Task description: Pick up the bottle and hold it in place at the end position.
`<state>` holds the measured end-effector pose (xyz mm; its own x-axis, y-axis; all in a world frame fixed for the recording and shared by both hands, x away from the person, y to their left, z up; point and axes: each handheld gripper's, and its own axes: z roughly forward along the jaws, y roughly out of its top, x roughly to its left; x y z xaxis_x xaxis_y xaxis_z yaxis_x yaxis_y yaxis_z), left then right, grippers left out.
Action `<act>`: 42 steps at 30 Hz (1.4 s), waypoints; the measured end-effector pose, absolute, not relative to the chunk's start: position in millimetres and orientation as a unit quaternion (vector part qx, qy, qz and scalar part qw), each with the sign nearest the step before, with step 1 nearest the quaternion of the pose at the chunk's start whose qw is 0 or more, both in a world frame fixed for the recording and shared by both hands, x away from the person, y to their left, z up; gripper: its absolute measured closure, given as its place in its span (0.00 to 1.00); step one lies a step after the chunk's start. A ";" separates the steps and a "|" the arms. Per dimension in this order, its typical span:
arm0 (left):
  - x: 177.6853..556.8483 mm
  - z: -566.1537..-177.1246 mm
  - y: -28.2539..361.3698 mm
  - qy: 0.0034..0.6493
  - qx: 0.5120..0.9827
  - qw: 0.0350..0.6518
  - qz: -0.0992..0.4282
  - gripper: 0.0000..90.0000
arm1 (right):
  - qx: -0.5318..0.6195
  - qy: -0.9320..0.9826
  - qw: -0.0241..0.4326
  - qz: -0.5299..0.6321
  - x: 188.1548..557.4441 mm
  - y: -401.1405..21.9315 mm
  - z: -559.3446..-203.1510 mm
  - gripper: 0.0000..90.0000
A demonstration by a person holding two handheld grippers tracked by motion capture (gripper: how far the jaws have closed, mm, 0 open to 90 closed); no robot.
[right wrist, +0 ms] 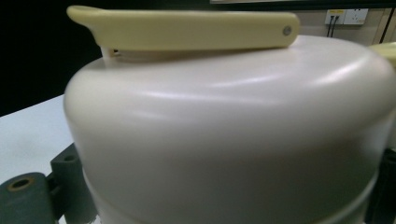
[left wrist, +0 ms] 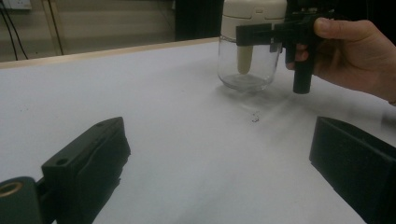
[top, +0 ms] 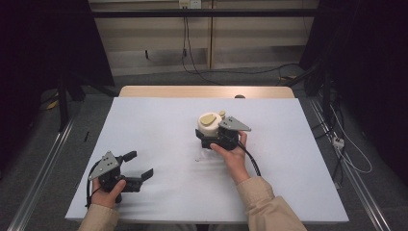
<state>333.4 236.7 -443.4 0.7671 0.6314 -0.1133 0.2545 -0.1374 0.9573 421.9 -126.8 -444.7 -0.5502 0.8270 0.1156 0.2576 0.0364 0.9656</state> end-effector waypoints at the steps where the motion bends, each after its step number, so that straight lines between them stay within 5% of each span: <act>1: 333.6 -443.4 237.2 0.299 0.739 0.581 0.163 0.04 | 0.402 0.676 0.252 0.564 422.4 -126.8 -444.8 0.07; 42: 334.2 -445.9 236.8 0.304 0.736 0.585 0.156 0.05 | 0.407 0.679 0.247 0.560 435.5 -119.3 -453.4 0.07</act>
<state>334.2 236.8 -445.9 0.7667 0.6296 -0.1256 0.2641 -0.1309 0.9556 435.5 -119.3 -453.4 -0.5473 0.8282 0.1205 0.2761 0.0428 0.9602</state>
